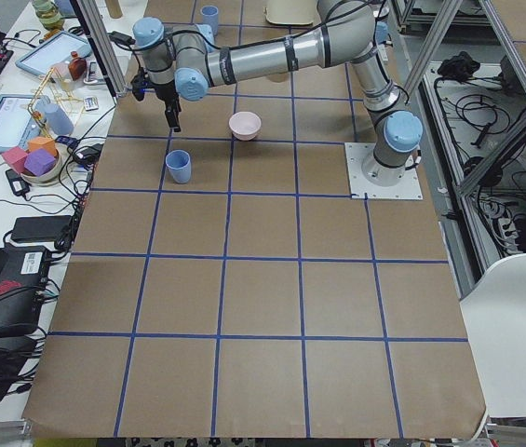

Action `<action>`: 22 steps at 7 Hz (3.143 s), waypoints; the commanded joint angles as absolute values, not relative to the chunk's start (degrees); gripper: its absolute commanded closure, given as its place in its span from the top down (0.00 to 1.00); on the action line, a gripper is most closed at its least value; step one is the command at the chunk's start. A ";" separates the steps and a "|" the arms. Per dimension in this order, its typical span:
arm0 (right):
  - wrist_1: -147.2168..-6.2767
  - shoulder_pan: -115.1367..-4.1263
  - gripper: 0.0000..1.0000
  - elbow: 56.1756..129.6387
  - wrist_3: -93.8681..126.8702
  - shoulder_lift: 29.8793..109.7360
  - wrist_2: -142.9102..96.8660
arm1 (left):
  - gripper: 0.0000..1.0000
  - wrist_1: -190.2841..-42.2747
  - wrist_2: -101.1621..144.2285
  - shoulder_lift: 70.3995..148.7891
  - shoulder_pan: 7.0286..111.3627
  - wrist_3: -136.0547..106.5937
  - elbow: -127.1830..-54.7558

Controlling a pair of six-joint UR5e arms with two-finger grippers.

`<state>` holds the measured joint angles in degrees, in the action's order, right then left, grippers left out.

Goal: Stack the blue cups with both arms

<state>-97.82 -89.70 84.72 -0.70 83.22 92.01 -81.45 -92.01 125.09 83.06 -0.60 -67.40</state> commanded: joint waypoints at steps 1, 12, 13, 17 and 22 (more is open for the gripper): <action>-98.17 -89.56 1.00 84.55 -0.70 82.62 91.85 | 0.88 -81.30 -93.95 127.96 81.65 -0.35 -68.20; -107.14 -74.01 1.00 72.52 -11.16 57.94 90.79 | 0.00 -78.31 -88.06 121.81 104.79 -14.34 -69.70; -106.53 -73.74 1.00 73.12 -11.86 57.31 90.88 | 0.00 -79.53 -88.07 122.69 110.94 -25.03 -70.57; -107.23 -70.58 0.94 76.72 -16.35 57.22 87.63 | 0.00 -80.87 -85.25 117.69 117.95 -32.34 -84.70; -110.22 -70.58 0.15 78.75 -18.63 56.25 87.54 | 1.00 -79.00 -85.43 117.00 116.29 -31.38 -84.39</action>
<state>-109.98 -70.58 78.75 -18.55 56.44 87.61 -78.45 -85.62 118.46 117.24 -31.68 -85.25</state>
